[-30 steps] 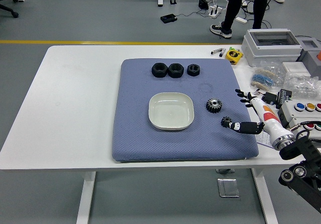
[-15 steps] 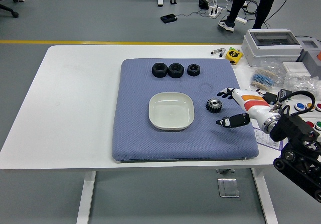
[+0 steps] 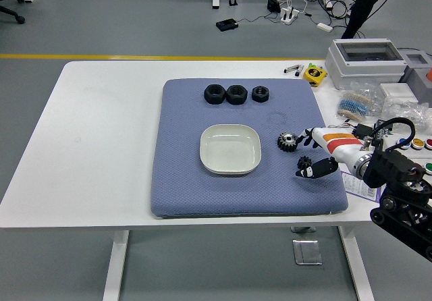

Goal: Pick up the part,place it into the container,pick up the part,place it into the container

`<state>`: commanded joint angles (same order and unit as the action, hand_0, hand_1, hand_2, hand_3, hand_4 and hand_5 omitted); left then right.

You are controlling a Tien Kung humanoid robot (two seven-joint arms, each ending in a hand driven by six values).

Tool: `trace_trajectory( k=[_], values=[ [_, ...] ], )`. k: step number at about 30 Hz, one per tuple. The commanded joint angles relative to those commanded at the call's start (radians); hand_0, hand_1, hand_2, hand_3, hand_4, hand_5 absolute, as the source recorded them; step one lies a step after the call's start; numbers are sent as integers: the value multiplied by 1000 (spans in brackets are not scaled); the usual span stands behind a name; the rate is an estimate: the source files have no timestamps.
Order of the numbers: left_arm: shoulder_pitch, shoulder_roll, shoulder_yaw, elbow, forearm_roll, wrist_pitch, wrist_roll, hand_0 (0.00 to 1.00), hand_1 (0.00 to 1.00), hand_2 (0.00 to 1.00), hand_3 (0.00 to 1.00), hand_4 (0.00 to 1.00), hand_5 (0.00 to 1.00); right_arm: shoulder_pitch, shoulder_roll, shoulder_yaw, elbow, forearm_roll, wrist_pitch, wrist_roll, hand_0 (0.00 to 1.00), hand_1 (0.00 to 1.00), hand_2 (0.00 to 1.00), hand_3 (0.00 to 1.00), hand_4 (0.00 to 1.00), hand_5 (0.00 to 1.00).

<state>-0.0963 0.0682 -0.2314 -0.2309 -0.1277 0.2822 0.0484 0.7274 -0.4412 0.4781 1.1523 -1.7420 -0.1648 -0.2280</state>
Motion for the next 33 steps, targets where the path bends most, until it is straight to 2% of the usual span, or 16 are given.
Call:
trace_trajectory(
  k=[1,6,7,12,13,33],
  values=[
    [-1,0,2,0,-3,0,-1,619,588,658,594,575,582,9,0,-8,-8,-2,3,-1,551,581,642,660,998,340],
    [-4,1,5,0,-7,0,-2,619,588,658,594,575,582,37,1,-34,-36,-11,20,-7,551,581,642,660,998,340],
    [-4,1,7,0,-9,0,-3,617,588,659,594,576,582,41,1,-38,-41,-11,20,-7,515,547,598,572,994,386],
    [-5,0,7,0,-9,0,-3,617,588,659,594,576,582,52,9,-58,-71,4,11,-1,515,547,598,572,994,386],
    [-5,0,7,0,-9,0,-3,617,589,661,595,577,583,52,11,-60,-76,7,10,1,478,522,568,541,979,396],
    [-9,-1,2,-3,2,-1,2,617,590,667,597,577,580,69,54,-88,-165,41,4,17,440,498,534,518,938,408]
  ],
)
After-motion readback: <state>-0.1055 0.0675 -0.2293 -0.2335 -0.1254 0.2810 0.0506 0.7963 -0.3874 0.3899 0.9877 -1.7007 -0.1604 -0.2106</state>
